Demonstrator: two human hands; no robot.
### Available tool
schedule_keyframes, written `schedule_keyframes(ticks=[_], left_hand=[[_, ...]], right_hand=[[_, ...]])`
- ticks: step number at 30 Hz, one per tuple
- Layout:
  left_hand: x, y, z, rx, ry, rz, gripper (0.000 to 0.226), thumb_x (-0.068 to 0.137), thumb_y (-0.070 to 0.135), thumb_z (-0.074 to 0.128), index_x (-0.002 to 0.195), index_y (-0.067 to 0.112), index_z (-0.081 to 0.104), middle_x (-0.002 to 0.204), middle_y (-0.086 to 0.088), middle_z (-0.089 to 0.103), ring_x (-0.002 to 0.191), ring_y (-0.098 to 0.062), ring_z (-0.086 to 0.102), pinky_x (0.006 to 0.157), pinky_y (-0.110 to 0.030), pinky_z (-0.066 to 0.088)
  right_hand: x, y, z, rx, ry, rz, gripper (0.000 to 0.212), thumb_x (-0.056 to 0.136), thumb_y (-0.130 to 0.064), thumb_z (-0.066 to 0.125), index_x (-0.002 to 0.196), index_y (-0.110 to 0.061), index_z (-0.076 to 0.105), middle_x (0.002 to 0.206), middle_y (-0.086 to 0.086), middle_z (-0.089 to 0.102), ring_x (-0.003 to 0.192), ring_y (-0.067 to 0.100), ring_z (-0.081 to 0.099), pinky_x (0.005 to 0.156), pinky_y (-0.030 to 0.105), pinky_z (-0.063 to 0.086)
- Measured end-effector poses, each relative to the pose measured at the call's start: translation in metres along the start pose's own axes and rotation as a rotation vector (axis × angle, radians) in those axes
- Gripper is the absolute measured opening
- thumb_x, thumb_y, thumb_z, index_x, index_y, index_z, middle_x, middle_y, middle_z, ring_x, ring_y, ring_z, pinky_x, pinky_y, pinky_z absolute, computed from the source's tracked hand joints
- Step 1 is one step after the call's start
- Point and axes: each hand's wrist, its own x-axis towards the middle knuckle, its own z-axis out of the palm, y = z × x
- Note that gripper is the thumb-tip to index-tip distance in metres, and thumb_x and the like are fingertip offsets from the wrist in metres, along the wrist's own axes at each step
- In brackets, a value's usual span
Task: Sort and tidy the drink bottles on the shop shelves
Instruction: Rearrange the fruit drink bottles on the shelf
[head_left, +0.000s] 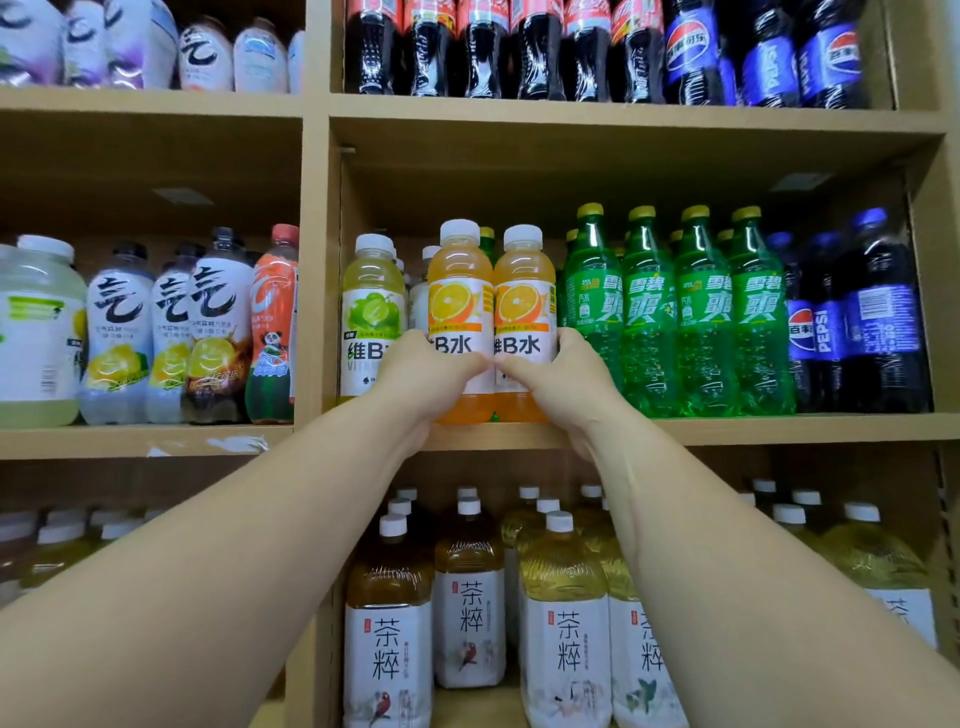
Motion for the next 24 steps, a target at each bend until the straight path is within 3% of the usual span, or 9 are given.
schedule_keyframes(ticks=[2,6,8,11,14,18,20,24], left_hand=[[-0.001,0.001,-0.001,-0.015,-0.013,-0.004,0.036,0.082,0.028,0.081,0.110,0.018,0.061,0.103,-0.003,0.070,0.093,-0.022,0.068,0.079,-0.037,0.058],[-0.008,0.004,-0.005,0.014,0.028,0.033,0.049,0.078,0.033,0.085,0.116,0.019,0.058,0.106,-0.002,0.070,0.095,-0.021,0.069,0.081,-0.041,0.059],[-0.018,0.008,-0.016,0.071,0.051,0.093,0.053,0.075,0.039,0.086,0.117,0.022,0.057,0.107,0.002,0.069,0.095,-0.019,0.069,0.084,-0.045,0.060],[-0.044,0.012,-0.045,0.070,0.047,0.194,0.043,0.078,0.036,0.085,0.113,0.027,0.062,0.103,0.007,0.072,0.092,-0.011,0.072,0.079,-0.038,0.062],[-0.078,0.010,-0.084,0.091,0.051,0.260,0.033,0.079,0.031,0.085,0.106,0.031,0.066,0.098,0.011,0.075,0.088,-0.002,0.072,0.075,-0.029,0.061],[-0.117,-0.012,-0.138,0.045,0.084,0.194,0.031,0.078,0.027,0.084,0.106,0.028,0.070,0.096,0.012,0.078,0.089,-0.007,0.075,0.078,-0.036,0.060],[-0.133,-0.028,-0.163,0.045,0.124,0.152,0.028,0.079,0.022,0.083,0.104,0.026,0.071,0.093,0.010,0.078,0.086,-0.009,0.076,0.076,-0.037,0.059],[-0.149,-0.072,-0.203,0.097,0.216,0.076,0.026,0.080,0.014,0.082,0.101,0.024,0.071,0.091,0.005,0.078,0.083,-0.013,0.075,0.075,-0.042,0.060]], right_hand=[[0.000,0.000,0.000,0.010,-0.007,-0.001,0.046,0.080,-0.035,0.085,0.115,-0.019,0.060,0.105,-0.003,0.071,0.091,0.014,0.069,0.073,0.031,0.055],[0.002,0.001,0.000,-0.025,-0.009,0.005,0.044,0.082,-0.037,0.082,0.117,-0.021,0.060,0.107,-0.003,0.071,0.094,0.015,0.070,0.083,0.038,0.058],[0.002,0.001,0.002,-0.072,0.005,-0.001,0.044,0.083,-0.039,0.080,0.117,-0.022,0.059,0.106,-0.003,0.070,0.093,0.015,0.068,0.077,0.034,0.056],[-0.001,-0.001,0.003,-0.123,0.037,-0.022,0.049,0.080,-0.044,0.082,0.117,-0.021,0.058,0.105,-0.003,0.067,0.090,0.013,0.065,0.069,0.030,0.050],[-0.009,-0.006,0.006,-0.212,0.045,-0.057,0.059,0.078,-0.050,0.083,0.119,-0.019,0.054,0.106,-0.003,0.065,0.091,0.016,0.064,0.071,0.032,0.049],[-0.029,-0.014,0.022,-0.271,0.131,-0.134,0.055,0.086,-0.048,0.075,0.123,-0.015,0.051,0.109,0.002,0.064,0.095,0.026,0.062,0.075,0.033,0.044],[-0.045,-0.022,0.033,-0.151,0.174,-0.184,0.045,0.087,-0.041,0.074,0.118,-0.019,0.050,0.100,-0.005,0.063,0.090,0.022,0.063,0.071,0.031,0.044],[-0.090,-0.035,0.060,0.038,0.155,-0.245,0.036,0.088,-0.032,0.076,0.113,-0.028,0.051,0.093,-0.019,0.063,0.081,-0.008,0.061,0.064,0.015,0.043]])
